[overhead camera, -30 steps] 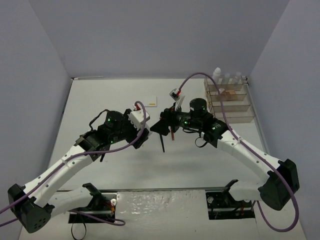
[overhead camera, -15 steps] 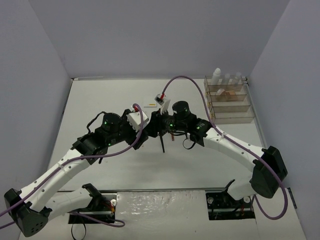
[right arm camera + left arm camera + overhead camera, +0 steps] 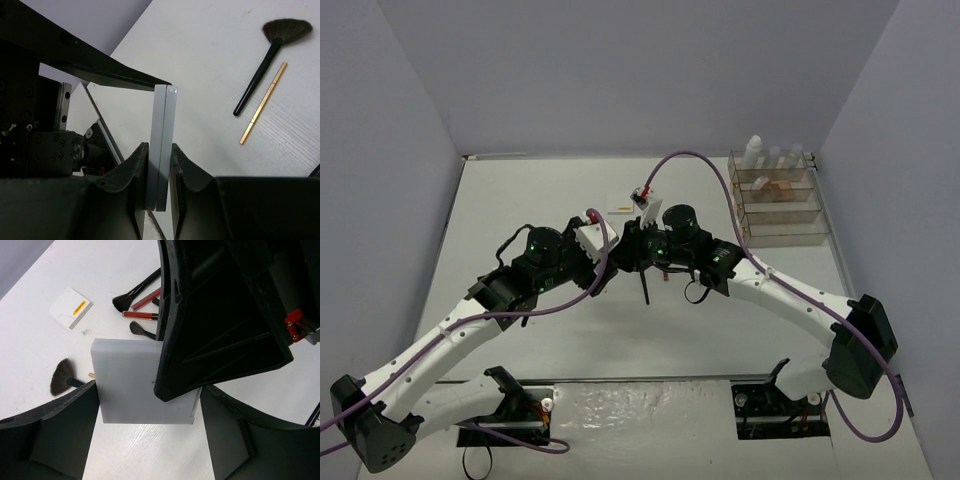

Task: Organize the makeup

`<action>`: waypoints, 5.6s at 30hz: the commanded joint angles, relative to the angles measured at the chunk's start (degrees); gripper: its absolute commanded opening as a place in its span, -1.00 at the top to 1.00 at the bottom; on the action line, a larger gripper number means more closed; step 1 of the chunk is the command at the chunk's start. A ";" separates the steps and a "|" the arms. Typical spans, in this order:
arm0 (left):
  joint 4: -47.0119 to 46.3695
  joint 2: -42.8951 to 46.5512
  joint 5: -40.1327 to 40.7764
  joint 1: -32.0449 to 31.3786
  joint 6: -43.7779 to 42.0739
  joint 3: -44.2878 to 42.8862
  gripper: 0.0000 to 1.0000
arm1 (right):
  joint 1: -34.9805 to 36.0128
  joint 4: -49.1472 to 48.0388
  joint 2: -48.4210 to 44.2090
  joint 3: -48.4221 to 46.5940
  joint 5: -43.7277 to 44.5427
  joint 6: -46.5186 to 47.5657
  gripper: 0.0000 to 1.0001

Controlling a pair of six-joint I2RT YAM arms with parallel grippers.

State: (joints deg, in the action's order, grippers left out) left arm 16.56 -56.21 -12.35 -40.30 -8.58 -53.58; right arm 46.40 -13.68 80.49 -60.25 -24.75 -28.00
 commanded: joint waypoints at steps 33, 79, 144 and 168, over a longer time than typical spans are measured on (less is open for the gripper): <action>5.05 0.69 33.90 11.93 19.69 -6.45 -0.94 | -27.50 8.14 -6.55 -5.91 38.98 13.89 1.00; 2.10 2.56 24.80 30.89 19.33 -2.64 -0.94 | -46.14 10.42 23.37 -32.30 52.57 5.24 1.00; 2.95 0.48 18.06 35.82 22.56 -2.58 -0.94 | -50.88 3.83 45.05 -44.21 40.58 -5.69 0.02; 1.98 0.85 15.91 35.82 22.42 -1.87 -0.94 | -23.42 2.20 20.98 -24.44 22.61 17.29 -1.00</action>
State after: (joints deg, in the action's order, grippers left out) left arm 21.65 -56.03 4.49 -4.80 13.56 -54.73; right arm 18.49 -9.70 100.03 -84.71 -0.30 -13.93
